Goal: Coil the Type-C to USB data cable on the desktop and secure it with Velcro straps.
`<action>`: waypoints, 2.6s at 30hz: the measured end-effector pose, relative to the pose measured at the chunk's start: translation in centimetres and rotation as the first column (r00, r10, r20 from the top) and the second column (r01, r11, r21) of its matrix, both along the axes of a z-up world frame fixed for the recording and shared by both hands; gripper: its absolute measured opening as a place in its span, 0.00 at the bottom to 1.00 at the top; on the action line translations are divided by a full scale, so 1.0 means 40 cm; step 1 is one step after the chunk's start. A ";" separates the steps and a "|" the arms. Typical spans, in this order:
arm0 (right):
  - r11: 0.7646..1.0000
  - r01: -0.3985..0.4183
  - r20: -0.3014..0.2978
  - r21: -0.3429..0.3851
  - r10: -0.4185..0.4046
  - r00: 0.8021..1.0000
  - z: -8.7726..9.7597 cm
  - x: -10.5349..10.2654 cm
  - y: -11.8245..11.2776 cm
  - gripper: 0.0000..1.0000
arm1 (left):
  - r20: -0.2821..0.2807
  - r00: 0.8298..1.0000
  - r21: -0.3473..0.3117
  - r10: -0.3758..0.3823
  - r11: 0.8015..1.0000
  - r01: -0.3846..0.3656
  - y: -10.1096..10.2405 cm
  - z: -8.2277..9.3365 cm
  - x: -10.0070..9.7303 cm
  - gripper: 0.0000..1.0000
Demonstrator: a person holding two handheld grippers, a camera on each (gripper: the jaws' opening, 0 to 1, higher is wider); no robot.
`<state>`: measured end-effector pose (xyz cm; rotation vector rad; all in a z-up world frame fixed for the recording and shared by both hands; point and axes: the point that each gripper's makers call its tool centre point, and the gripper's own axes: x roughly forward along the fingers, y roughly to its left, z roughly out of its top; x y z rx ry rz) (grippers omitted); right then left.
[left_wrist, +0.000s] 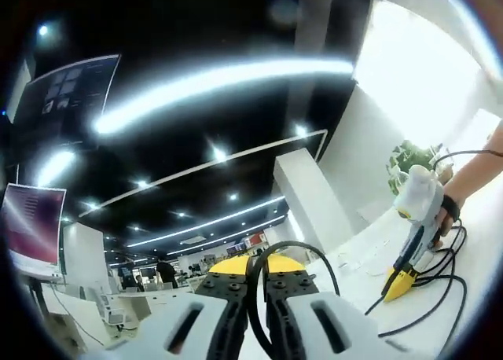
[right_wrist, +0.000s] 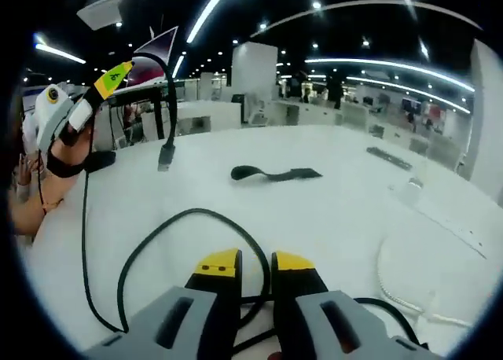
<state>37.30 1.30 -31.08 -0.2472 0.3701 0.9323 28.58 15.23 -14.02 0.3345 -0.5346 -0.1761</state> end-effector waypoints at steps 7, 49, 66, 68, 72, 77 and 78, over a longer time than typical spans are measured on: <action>0.998 0.021 0.033 -0.053 -0.019 0.999 -0.006 -0.026 0.033 0.13 | -0.003 1.000 0.005 0.010 1.000 -0.010 0.006 -0.004 0.003 0.06; 0.995 -0.010 0.161 -0.095 0.026 0.987 0.008 -0.039 0.050 0.01 | -0.009 1.000 -0.100 -0.024 0.995 0.023 0.033 0.018 -0.003 0.07; 0.963 0.053 0.532 -0.264 0.099 0.841 0.108 -0.162 0.032 0.00 | 0.016 0.991 0.066 -0.131 0.989 0.130 -0.093 0.008 -0.040 0.04; 0.964 0.070 0.562 -0.255 0.089 0.822 0.121 -0.164 0.025 0.00 | 0.017 0.990 0.095 -0.140 0.986 0.138 -0.109 0.000 -0.044 0.04; 0.964 0.104 0.609 -0.244 0.069 0.790 0.146 -0.165 0.008 0.00 | 0.019 0.990 0.176 -0.137 0.976 0.132 -0.141 -0.021 -0.046 0.04; 0.918 0.212 0.766 -0.335 0.134 0.629 0.204 -0.186 0.003 0.00 | 0.002 0.990 0.219 -0.139 0.966 0.136 -0.157 -0.039 -0.041 0.04; 0.916 0.223 0.780 -0.335 0.136 0.611 0.216 -0.193 0.006 0.00 | -0.002 0.990 0.225 -0.139 0.965 0.136 -0.159 -0.041 -0.041 0.04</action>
